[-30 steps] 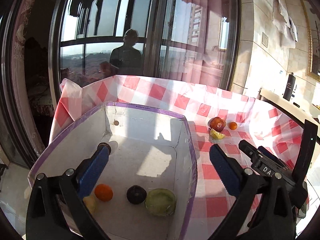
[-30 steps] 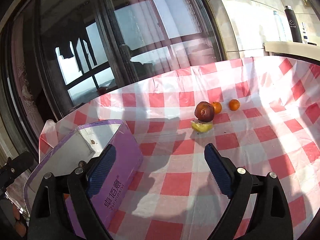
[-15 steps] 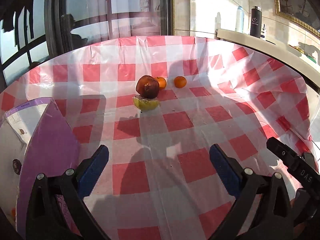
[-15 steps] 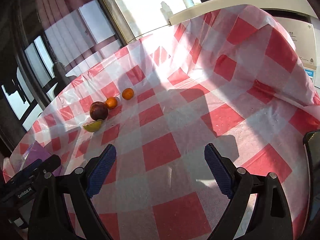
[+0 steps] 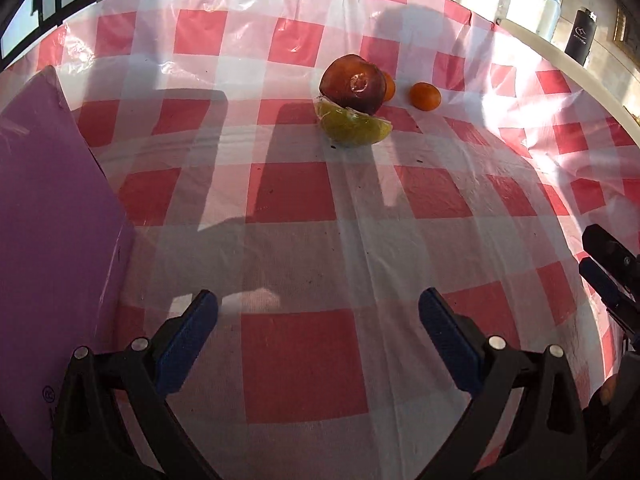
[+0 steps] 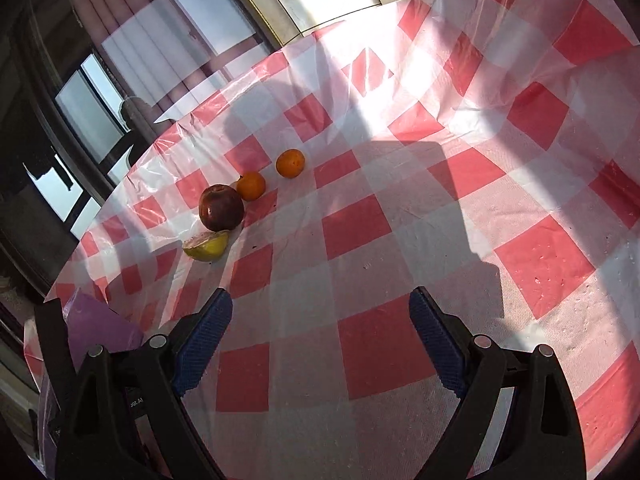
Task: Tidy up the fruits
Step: 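Grasp the plastic-wrapped yellow fruit half with the right tool, then grasp the large dark red fruit with the left tool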
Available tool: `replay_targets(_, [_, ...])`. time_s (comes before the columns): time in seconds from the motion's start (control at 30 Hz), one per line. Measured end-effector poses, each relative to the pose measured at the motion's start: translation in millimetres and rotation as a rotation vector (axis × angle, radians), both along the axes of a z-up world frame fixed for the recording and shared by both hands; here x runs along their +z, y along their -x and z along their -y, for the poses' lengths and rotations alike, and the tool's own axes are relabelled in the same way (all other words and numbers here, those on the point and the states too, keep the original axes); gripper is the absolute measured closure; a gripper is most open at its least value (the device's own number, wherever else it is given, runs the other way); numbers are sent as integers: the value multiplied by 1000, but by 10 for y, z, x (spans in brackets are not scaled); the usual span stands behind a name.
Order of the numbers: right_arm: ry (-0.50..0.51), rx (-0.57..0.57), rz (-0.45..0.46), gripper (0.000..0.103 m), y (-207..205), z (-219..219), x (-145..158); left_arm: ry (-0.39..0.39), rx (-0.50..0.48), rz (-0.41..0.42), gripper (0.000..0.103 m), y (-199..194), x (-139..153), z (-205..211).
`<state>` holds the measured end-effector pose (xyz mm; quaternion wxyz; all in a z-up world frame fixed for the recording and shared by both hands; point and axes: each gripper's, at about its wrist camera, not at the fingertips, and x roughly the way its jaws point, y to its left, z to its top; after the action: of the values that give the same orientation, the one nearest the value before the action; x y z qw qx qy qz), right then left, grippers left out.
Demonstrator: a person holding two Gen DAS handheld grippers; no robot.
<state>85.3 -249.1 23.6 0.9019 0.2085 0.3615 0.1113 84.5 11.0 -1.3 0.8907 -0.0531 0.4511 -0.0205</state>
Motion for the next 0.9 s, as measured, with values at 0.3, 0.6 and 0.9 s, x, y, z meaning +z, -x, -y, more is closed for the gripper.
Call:
replay_targets(0.3, [172, 330, -96, 16, -985, -1104, -130, 44, 19, 38, 2, 16, -27, -35])
replay_targets(0.6, [330, 504, -83, 16, -1493, -1847, -151, 48, 20, 42, 2, -6, -39, -7])
replay_targets(0.9, [393, 439, 18, 47, -1200, -1582, -67, 58, 21, 45, 2, -20, -75, 18])
